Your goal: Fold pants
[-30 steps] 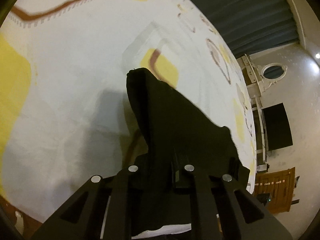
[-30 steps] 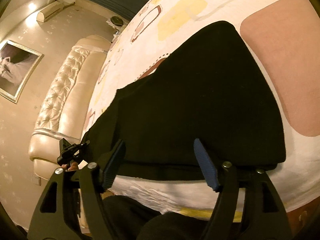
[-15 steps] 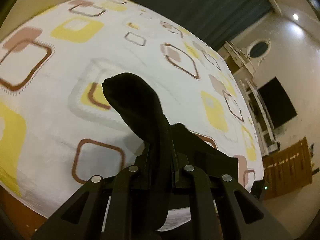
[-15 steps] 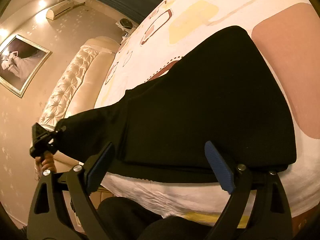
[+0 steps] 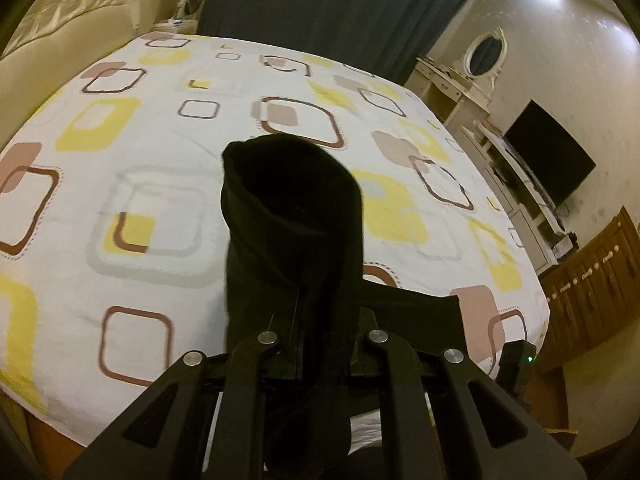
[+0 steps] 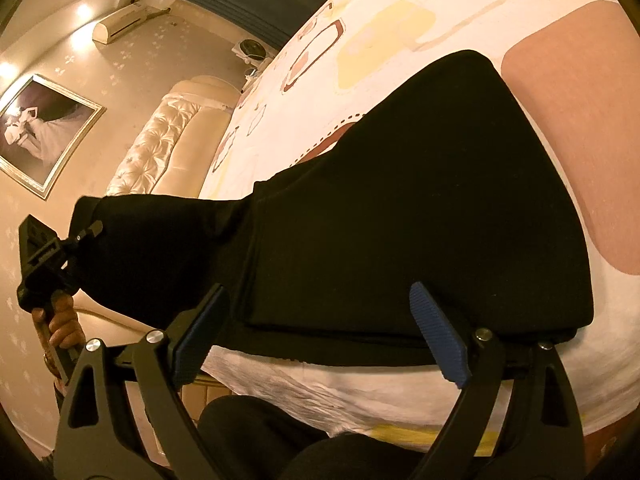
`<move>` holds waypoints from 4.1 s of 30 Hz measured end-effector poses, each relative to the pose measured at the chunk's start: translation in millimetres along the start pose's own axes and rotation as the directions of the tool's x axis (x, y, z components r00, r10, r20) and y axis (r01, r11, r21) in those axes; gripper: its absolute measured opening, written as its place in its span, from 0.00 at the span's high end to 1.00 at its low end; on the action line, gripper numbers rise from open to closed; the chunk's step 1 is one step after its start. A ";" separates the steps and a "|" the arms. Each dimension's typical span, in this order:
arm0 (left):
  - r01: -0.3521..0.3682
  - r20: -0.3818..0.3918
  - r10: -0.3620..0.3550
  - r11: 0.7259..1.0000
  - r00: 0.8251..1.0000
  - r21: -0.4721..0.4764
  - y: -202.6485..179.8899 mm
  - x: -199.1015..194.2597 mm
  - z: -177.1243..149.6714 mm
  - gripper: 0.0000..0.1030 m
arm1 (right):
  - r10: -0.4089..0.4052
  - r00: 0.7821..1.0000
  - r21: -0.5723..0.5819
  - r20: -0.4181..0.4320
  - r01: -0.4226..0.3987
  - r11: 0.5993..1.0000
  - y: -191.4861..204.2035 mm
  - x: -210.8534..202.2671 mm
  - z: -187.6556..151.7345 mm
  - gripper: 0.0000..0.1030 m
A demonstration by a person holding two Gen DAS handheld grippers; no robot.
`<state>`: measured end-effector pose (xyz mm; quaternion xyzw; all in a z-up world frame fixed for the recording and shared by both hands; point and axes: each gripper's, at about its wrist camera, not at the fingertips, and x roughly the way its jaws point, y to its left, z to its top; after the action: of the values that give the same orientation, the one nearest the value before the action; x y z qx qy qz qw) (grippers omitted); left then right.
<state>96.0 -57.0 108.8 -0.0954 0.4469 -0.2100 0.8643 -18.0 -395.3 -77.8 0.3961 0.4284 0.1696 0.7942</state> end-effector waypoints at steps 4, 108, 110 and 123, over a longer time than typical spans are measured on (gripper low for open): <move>-0.001 -0.010 0.001 0.999 1.000 0.033 -25.4 16.6 -8.7 0.88 | -0.001 1.000 -0.003 0.003 0.001 1.000 1.0 0.9 -1.3 0.11; -0.253 -0.001 0.254 0.963 0.967 -0.089 69.4 42.0 -131.2 0.17 | -0.085 0.994 0.061 -0.066 0.089 0.994 21.4 36.1 34.0 0.31; -0.255 -0.014 0.255 0.963 0.967 -0.093 70.8 44.7 -132.6 0.17 | -0.067 0.992 0.071 -0.111 0.075 0.995 23.0 50.0 30.3 0.33; -0.271 0.019 0.273 0.960 0.962 -0.068 70.6 40.3 -131.6 0.17 | -0.070 0.995 -0.049 -0.071 0.066 0.997 68.9 34.1 32.2 0.89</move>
<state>29.3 -9.0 -22.3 -0.0638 0.4501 -0.0734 0.8876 32.7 -346.8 -32.8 0.3562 0.4663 0.1668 0.7924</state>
